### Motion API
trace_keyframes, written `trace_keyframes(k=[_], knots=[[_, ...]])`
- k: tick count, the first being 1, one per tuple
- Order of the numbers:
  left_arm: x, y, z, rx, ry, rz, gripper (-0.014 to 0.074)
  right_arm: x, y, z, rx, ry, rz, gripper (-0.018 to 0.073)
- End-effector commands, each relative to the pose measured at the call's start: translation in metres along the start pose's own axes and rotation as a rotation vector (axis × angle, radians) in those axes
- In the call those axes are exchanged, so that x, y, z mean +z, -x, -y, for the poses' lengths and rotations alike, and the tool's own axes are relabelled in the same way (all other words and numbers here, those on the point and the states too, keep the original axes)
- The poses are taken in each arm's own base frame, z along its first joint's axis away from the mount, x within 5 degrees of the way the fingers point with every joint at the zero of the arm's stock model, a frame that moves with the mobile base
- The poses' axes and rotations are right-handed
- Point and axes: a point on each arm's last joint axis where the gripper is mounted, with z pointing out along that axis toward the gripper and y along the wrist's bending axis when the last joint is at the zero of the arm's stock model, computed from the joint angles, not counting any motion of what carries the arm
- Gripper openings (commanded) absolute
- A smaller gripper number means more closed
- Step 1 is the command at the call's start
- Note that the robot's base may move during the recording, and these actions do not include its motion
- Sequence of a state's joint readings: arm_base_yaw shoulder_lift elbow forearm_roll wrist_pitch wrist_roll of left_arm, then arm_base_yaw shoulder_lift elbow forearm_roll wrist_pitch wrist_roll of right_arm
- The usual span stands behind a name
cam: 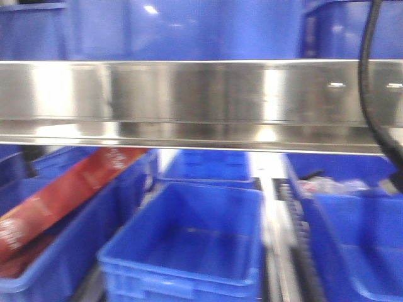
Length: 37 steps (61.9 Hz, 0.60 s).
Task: Stack silver trays without gaps
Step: 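Turn the base away from the shelf while holding the tray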
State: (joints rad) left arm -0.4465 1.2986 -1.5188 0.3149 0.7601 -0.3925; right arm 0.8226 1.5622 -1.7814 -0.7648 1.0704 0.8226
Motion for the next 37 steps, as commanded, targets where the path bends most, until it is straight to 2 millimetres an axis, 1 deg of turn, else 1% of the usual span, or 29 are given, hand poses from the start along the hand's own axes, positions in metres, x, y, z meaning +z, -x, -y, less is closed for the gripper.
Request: trace_keyframes(k=[1, 37], knots=[[-0.0071, 0.0059, 0.0056, 0.004, -0.047, 0.058, -0.0017, -0.0018, 0.0055, -0.0057, -0.027, 0.052, 0.063, -0.0069], [-0.0071, 0.0059, 0.0056, 0.004, -0.047, 0.058, -0.0017, -0.0018, 0.0055, -0.0057, -0.027, 0.052, 0.063, -0.0069]])
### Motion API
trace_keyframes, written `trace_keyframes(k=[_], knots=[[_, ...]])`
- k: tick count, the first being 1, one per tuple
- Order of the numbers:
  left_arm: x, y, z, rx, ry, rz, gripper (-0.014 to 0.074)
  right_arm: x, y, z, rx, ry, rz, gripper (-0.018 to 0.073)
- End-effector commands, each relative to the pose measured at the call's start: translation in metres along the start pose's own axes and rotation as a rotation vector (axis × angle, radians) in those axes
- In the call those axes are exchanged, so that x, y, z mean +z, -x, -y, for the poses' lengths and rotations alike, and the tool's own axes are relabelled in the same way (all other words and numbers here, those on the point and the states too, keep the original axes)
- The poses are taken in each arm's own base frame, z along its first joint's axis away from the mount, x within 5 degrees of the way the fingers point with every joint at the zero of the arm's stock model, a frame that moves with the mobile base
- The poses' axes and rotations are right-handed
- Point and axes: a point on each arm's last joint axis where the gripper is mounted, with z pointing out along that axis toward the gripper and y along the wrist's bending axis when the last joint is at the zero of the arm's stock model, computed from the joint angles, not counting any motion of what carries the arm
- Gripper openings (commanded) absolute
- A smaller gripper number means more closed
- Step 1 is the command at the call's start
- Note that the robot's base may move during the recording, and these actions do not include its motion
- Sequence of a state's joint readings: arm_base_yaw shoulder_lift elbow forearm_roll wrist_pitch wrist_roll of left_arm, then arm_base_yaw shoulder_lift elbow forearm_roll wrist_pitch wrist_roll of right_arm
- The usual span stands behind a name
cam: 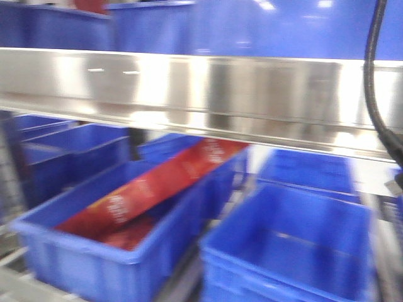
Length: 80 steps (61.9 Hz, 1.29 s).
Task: Stack silver trays without gaps
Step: 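Turn the base away from the shelf while holding the tray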
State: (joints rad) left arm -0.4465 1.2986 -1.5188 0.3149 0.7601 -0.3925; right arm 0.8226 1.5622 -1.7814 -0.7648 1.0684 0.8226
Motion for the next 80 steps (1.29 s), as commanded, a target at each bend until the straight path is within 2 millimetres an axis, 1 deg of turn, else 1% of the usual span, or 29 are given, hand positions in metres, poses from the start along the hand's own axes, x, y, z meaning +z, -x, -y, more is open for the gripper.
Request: trace_keyframes(k=[1, 80], knots=[[-0.0071, 0.0059, 0.0056, 0.004, -0.047, 0.058, -0.0017, -0.0018, 0.0054, -0.0055, -0.027, 0.051, 0.062, -0.0069], [-0.0071, 0.0059, 0.0056, 0.004, -0.047, 0.058, -0.0017, -0.0018, 0.0054, -0.0055, -0.027, 0.051, 0.062, -0.0069]])
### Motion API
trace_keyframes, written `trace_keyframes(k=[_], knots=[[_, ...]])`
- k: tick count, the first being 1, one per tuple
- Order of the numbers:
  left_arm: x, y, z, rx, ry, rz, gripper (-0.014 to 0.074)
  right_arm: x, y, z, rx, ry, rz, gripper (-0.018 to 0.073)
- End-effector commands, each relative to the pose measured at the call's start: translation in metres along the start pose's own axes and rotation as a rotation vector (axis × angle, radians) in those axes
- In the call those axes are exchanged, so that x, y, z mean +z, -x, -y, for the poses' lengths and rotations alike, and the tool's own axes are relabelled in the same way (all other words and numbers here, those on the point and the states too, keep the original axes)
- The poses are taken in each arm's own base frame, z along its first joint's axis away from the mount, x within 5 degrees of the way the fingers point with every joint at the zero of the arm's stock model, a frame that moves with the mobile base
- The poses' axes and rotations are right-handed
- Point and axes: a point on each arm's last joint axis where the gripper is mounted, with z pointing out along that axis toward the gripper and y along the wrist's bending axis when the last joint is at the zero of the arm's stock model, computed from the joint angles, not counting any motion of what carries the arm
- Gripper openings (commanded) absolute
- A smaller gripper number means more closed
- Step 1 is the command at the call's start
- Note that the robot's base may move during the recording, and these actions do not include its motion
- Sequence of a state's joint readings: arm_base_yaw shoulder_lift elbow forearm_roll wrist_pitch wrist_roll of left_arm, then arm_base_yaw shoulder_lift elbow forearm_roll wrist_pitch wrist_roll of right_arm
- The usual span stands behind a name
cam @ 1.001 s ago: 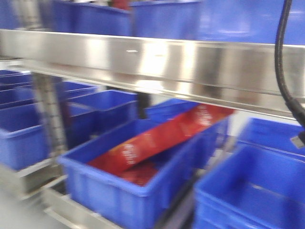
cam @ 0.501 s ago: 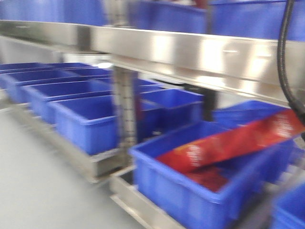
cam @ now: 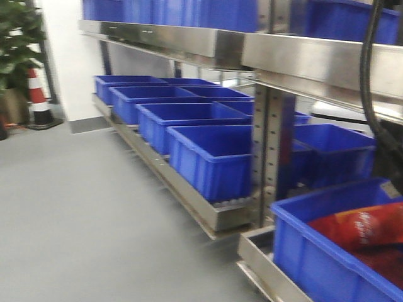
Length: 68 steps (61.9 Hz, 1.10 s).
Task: Stack silver trays without gaps
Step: 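Turn the base away from the shelf while holding the tray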
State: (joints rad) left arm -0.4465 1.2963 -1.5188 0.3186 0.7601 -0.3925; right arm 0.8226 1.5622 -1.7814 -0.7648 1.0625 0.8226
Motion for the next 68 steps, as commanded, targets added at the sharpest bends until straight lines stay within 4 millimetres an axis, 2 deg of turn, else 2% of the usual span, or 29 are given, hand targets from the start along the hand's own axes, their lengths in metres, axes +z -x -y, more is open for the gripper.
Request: trace_keyframes(k=[1, 68], knots=[[-0.0061, 0.0055, 0.0059, 0.002, -0.049, 0.055, -0.0017, -0.0018, 0.005, -0.0052, -0.027, 0.046, 0.058, -0.0069], [-0.0061, 0.0055, 0.0059, 0.002, -0.049, 0.055, -0.0017, -0.0018, 0.005, -0.0052, -0.027, 0.046, 0.058, -0.0069]])
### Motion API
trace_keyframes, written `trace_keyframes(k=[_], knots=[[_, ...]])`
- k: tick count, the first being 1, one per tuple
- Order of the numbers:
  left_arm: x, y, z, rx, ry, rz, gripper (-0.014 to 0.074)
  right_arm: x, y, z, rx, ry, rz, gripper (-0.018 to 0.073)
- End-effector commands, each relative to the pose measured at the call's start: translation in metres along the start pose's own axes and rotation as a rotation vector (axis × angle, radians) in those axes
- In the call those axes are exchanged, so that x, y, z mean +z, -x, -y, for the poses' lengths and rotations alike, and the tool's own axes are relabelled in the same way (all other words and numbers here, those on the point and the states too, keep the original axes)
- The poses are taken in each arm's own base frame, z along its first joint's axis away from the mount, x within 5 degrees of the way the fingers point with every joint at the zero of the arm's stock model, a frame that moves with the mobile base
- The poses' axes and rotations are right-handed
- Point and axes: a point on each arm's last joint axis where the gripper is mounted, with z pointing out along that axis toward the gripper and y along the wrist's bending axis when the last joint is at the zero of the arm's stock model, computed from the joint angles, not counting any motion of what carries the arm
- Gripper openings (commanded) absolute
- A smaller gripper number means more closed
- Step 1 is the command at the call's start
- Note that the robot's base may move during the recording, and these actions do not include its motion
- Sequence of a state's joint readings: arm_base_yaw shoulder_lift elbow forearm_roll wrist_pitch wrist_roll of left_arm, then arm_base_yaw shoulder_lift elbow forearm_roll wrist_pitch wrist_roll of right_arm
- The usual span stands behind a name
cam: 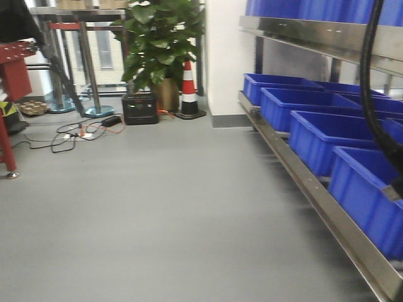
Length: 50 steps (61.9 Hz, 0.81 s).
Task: Stack silver trays without gaps
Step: 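Turn the base away from the shelf while holding the tray, then drive the base past the plant toward the second shelf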
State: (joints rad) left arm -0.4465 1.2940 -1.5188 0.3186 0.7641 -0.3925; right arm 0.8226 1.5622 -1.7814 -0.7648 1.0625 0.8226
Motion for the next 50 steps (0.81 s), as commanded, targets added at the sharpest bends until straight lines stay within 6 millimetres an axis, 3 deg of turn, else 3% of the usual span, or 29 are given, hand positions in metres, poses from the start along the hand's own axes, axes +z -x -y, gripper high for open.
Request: trace_keyframes(k=[1, 50], knots=[[-0.0051, 0.0056, 0.0062, 0.002, -0.051, 0.056, -0.0017, -0.0018, 0.005, -0.0052, -0.027, 0.046, 0.058, -0.0069], [-0.0051, 0.0056, 0.0062, 0.002, -0.051, 0.056, -0.0017, -0.0018, 0.005, -0.0052, -0.027, 0.046, 0.058, -0.0069]])
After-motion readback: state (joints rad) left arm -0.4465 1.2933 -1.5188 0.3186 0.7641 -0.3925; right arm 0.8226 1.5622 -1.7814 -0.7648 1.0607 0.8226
